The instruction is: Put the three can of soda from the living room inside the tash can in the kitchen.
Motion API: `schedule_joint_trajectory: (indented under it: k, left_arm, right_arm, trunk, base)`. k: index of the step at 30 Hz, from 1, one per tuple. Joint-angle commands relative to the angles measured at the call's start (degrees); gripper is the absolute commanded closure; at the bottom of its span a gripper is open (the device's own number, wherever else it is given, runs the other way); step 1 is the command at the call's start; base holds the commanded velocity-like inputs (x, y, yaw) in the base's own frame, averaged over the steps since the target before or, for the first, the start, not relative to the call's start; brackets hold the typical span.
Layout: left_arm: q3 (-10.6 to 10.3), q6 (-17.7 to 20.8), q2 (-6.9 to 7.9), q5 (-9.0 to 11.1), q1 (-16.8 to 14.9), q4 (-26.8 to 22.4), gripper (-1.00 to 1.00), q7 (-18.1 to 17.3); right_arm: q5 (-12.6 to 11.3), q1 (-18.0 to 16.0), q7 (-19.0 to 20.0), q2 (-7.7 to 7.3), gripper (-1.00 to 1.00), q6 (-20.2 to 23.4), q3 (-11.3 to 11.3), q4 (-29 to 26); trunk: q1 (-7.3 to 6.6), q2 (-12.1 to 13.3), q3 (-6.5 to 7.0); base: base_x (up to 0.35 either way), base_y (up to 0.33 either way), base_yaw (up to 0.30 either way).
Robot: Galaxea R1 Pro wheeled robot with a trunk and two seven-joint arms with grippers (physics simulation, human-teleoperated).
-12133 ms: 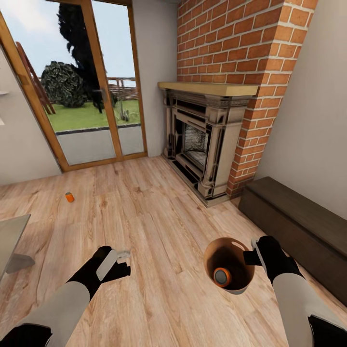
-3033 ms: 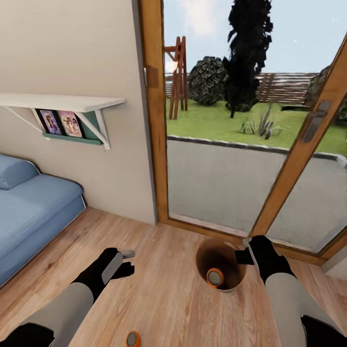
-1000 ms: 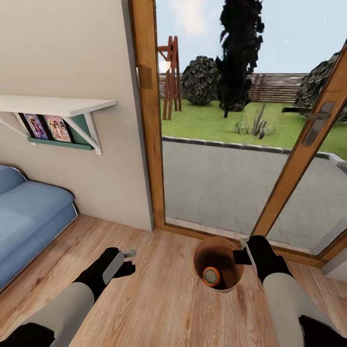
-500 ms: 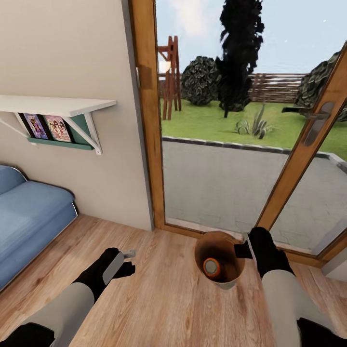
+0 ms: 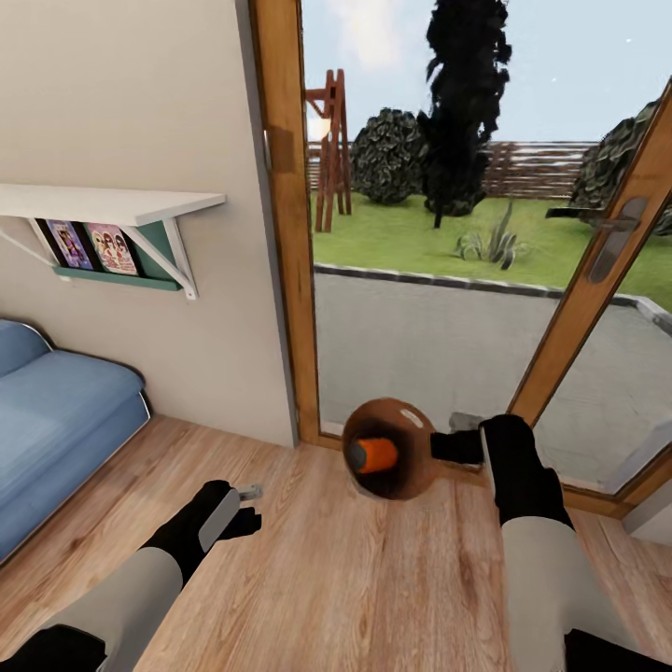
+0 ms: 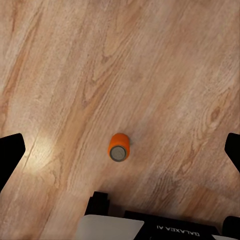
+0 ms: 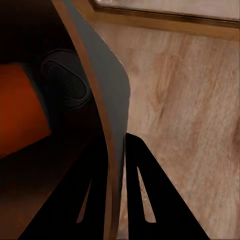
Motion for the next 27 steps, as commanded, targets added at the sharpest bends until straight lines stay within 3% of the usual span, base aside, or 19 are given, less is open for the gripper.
schedule_joint_trajectory:
  k: [1, 4, 8, 21, 27]
  left_arm:
    - [0.0, 0.0, 0.0, 0.0, 0.0, 0.0, -1.0, 0.0]
    - [0.0, 0.0, 0.0, 0.0, 0.0, 0.0, -1.0, 0.0]
    - [0.0, 0.0, -0.04, 0.0, 0.0, 0.0, -1.0, 0.1]
    - [0.0, -0.1, -0.03, 0.0, 0.0, 0.0, -1.0, 0.1]
    - [0.0, -0.1, 0.0, 0.0, 0.0, 0.0, -1.0, 0.1]
  right_arm:
    - [0.3, 0.0, 2.2, -0.65, 1.0, 0.0, 0.0, 0.0]
    - [0.4, 0.3, 7.4, -3.25, 1.0, 0.0, -0.1, 0.2]
    - [0.6, 1.3, 9.3, -4.35, 1.0, 0.0, 0.0, -0.3]
    - [0.5, 2.3, 10.6, -4.16, 1.0, 0.0, -0.4, -2.4]
    - [0.4, 3.3, 10.7, -4.07, 1.0, 0.0, 0.3, -7.5]
  trunk:
    - [0.0, 0.0, 0.01]
    - [0.0, 0.0, 0.01]
    - [0.0, 0.0, 0.01]
    - [0.0, 0.0, 0.01]
    - [0.0, 0.0, -0.07]
  base:
    - [0.0, 0.0, 0.0]
    - [0.0, 0.0, 0.0]
    - [0.0, 0.0, 0.0]
    - [0.0, 0.0, 0.0]
    - [0.0, 0.0, 0.0]
